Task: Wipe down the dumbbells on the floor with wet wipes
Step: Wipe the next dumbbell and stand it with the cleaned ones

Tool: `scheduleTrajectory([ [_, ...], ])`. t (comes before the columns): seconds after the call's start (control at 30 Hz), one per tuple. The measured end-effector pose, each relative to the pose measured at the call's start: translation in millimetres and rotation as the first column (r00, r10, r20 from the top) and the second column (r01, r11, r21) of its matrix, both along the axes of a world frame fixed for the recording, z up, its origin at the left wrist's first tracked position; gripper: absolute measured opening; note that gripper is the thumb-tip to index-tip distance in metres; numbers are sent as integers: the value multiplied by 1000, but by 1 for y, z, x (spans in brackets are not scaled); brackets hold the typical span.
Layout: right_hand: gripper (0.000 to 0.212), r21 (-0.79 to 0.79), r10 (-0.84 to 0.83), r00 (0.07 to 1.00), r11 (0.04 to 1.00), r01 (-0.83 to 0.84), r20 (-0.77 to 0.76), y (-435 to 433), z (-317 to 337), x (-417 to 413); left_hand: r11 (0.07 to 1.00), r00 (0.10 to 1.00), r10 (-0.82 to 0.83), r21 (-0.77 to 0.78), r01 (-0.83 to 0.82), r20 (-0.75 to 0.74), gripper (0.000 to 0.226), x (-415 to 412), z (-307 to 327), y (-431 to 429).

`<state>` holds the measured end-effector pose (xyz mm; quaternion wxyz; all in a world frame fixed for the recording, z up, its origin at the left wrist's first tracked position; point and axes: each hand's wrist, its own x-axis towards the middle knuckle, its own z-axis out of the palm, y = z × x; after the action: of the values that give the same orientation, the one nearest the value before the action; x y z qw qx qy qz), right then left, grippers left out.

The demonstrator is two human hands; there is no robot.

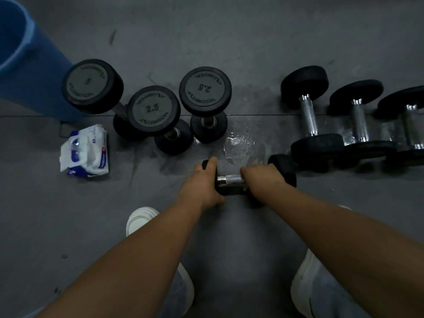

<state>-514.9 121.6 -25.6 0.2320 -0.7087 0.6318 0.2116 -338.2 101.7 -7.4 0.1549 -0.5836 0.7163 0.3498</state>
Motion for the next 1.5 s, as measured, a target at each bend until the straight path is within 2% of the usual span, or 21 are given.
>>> scheduleTrajectory([
  [0.1,32,224,64,996,972,-75,57,-7,7,-6,995,998,-57,89,56,13,110,1,0,-13],
  [0.17,32,243,92,994,964,-104,61,-5,13,-8,990,999,-49,134,49,-2,111,4,0,-15],
  [0.23,29,162,93,995,982,-97,36,-2,13,-10,995,999,-5,96,9,-43,108,5,1,-10],
  [0.3,27,18,29,999,999,-29,-27,6,11,-8,1000,996,16,-26,-18,-89,98,5,2,-3],
  [0.37,38,-157,-78,991,986,60,-110,25,5,8,994,995,1,-106,-12,-102,91,4,1,3],
  [0.43,54,-230,-168,984,962,150,-62,46,1,33,999,998,-25,-35,23,-65,109,4,-1,8],
  [0.47,54,-255,-144,988,959,127,-47,49,-1,37,999,998,-49,5,50,-38,121,4,-1,10],
  [0.53,39,-264,-42,998,963,53,48,41,2,22,997,998,-66,29,66,-3,130,5,0,14],
  [0.6,27,-314,-115,990,940,135,80,31,9,0,999,999,-48,15,48,9,130,3,0,15],
  [0.67,28,-345,-189,982,923,169,-26,32,15,9,1000,1000,-25,4,25,19,126,1,-2,12],
  [0.73,31,-281,-75,995,955,91,66,37,14,42,1000,1000,-20,8,20,9,122,1,-5,7],
  [0.8,34,-315,7,987,948,44,159,34,11,52,1000,1000,-20,17,20,2,121,1,-6,4],
  [0.9,44,-380,-267,962,885,270,63,33,11,22,999,1000,-10,32,10,7,120,0,-4,2],
  [0.93,43,-362,-274,961,893,269,37,37,11,23,999,1000,-11,33,11,5,120,-1,-3,1],
  [1.03,31,-284,-5,985,957,55,173,34,11,47,1000,1000,-6,25,6,8,123,-2,-2,-1],
  [1.17,30,-186,-157,984,968,169,77,22,6,16,999,999,-2,-35,4,38,115,0,-3,2],
  [1.23,32,-192,-119,992,973,124,42,28,0,12,998,999,-7,-70,10,44,110,-1,-4,1],
  [1.33,25,-110,-88,993,989,96,78,16,1,13,999,997,-23,-45,26,70,105,-5,-1,-8],
  [1.43,41,51,-61,987,997,53,151,20,-4,3,992,997,-53,117,46,63,109,-4,-2,-24],
  [1.5,43,30,-120,967,993,116,225,32,-6,5,992,999,-29,123,24,36,108,-1,0,-26],
])
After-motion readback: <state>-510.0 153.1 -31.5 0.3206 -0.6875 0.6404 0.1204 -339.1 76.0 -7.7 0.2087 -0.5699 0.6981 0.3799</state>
